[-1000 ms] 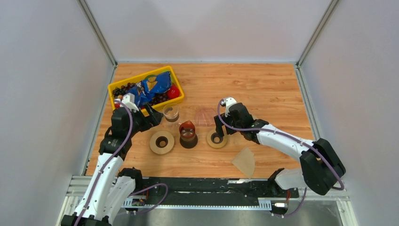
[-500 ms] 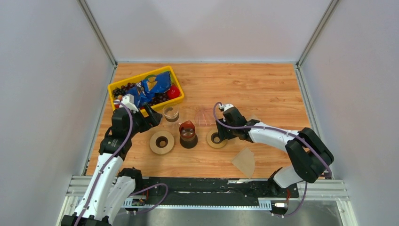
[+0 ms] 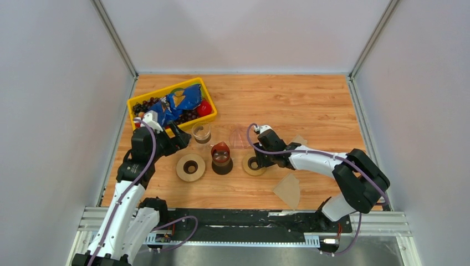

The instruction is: Place the coffee filter in the dripper

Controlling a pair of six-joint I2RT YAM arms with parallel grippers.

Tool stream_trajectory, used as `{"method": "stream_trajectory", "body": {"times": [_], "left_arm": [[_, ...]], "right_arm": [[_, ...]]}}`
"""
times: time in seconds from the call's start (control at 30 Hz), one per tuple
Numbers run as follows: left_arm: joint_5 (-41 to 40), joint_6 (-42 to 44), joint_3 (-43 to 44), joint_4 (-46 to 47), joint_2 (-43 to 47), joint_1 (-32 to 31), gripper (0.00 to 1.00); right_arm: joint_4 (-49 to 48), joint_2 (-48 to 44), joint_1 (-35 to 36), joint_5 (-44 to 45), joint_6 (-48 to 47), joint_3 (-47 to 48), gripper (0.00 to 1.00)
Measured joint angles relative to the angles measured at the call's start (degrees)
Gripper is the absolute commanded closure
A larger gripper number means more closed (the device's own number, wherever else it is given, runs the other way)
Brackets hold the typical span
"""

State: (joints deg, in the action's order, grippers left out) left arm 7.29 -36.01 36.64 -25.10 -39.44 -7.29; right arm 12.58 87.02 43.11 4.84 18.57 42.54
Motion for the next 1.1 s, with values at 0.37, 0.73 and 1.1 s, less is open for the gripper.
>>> {"method": "stream_trajectory", "body": {"times": [0.37,0.73,1.1], "left_arm": [[2.3,-0.3,0.0,0.0,0.1,0.0,0.0],[6.4,-0.3,0.0,0.8,0.4,0.0,0.0],[7.2,-0.7,-0.2,0.8,1.9,0.0,0.0]], "right_arm": [[2.6,-7.0,0.7,-0.6,-0.4,2.0,0.85],[13.8,-8.5,0.7,-5.6,-0.2,21.6,0.86],[19.9,4.0,0.7,-10.1,0.0,40.8,0.88]]}}
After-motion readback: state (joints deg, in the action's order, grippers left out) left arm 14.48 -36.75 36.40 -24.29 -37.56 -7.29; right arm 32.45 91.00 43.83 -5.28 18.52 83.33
